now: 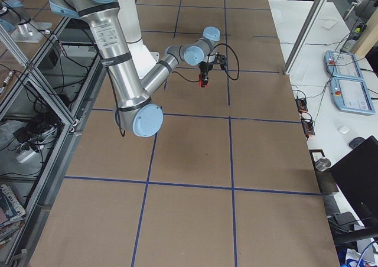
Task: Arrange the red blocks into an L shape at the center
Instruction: 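Carry the red cube with the right gripper to the table center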
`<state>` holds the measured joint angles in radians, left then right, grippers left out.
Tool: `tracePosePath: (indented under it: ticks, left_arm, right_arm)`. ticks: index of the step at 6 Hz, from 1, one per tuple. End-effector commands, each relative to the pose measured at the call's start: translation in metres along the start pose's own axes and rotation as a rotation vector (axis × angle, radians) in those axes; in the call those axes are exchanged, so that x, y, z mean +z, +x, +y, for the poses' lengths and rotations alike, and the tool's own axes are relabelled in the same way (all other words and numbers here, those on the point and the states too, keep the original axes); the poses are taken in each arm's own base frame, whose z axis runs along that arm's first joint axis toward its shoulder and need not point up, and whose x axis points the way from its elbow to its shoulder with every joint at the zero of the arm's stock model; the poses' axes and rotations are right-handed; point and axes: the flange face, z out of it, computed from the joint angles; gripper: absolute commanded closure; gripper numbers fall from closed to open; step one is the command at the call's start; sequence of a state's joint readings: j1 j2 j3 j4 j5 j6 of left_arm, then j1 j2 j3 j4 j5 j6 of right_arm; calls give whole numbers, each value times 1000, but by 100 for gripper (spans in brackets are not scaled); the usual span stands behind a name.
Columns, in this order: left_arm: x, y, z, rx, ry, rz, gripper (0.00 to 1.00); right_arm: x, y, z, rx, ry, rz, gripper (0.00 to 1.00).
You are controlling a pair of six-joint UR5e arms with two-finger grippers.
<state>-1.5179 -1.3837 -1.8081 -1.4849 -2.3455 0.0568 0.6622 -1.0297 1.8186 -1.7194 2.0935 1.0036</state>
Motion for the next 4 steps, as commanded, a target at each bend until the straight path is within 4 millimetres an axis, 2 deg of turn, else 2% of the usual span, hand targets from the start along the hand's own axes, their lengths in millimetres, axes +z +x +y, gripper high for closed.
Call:
tracePosePath:
  ticks: [1,2,3,4]
  left_arm:
    - [0,-1,0,-2,-1,0,0]
    - [0,-1,0,-2,-1,0,0]
    - [0,-1,0,-2,-1,0,0]
    - [3,-2,0,-4,-6,0,0]
  right_arm:
    - [36,-139,-4,114,-14,32,89]
    - [52,-173,4,107,-3,36,83]
    - [90,-189,16,141,14,7,82]
    - [97,-190,15,140,28,2,81]
